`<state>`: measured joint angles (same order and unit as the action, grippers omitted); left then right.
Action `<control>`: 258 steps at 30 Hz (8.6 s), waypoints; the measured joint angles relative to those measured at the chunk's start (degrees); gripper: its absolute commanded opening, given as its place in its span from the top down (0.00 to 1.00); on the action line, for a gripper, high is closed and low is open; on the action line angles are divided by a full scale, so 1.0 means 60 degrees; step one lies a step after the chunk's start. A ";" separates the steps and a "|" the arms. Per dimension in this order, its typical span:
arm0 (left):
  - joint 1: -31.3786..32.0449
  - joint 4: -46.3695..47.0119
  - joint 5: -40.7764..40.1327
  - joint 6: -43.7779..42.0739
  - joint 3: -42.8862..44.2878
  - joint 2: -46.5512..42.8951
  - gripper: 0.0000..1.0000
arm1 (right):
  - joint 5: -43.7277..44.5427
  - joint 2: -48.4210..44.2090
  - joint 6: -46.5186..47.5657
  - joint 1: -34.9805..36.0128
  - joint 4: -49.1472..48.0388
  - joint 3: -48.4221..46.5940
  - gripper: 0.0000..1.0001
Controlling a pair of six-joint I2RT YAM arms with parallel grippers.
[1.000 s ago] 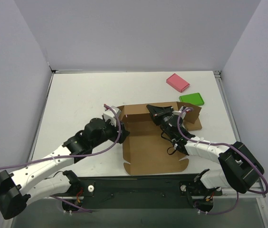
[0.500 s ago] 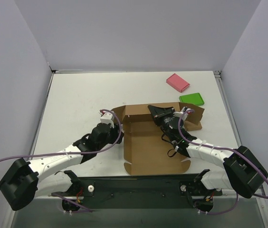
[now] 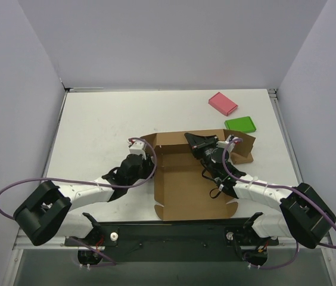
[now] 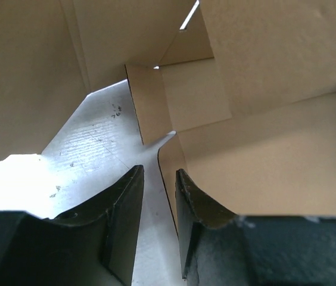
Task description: Fold the paper box
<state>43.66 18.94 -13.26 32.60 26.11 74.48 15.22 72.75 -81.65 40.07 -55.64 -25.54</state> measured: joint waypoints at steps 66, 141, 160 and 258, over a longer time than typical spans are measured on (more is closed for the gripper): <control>0.0055 0.3825 0.0040 -0.0302 0.0211 0.2528 0.54 | 0.0357 -0.0091 0.0127 0.0222 -0.0168 0.0262 1.00; -0.2645 0.1461 0.4320 -0.1195 0.0204 0.0637 0.38 | 0.1239 -0.0579 0.0295 0.0186 -0.0197 0.0743 1.00; -0.1843 0.2849 0.4863 -0.1519 0.0408 0.1042 0.38 | 0.1293 -0.0448 0.0361 0.0219 -0.0306 0.0750 1.00; 0.2153 0.4787 -0.0149 -0.2386 -0.0397 0.0754 0.03 | 0.2069 -0.0834 -0.0459 0.0331 0.0965 0.0619 1.00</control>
<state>56.58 47.66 -14.15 18.28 23.73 79.00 27.64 67.75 -84.40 42.06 -49.84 -21.82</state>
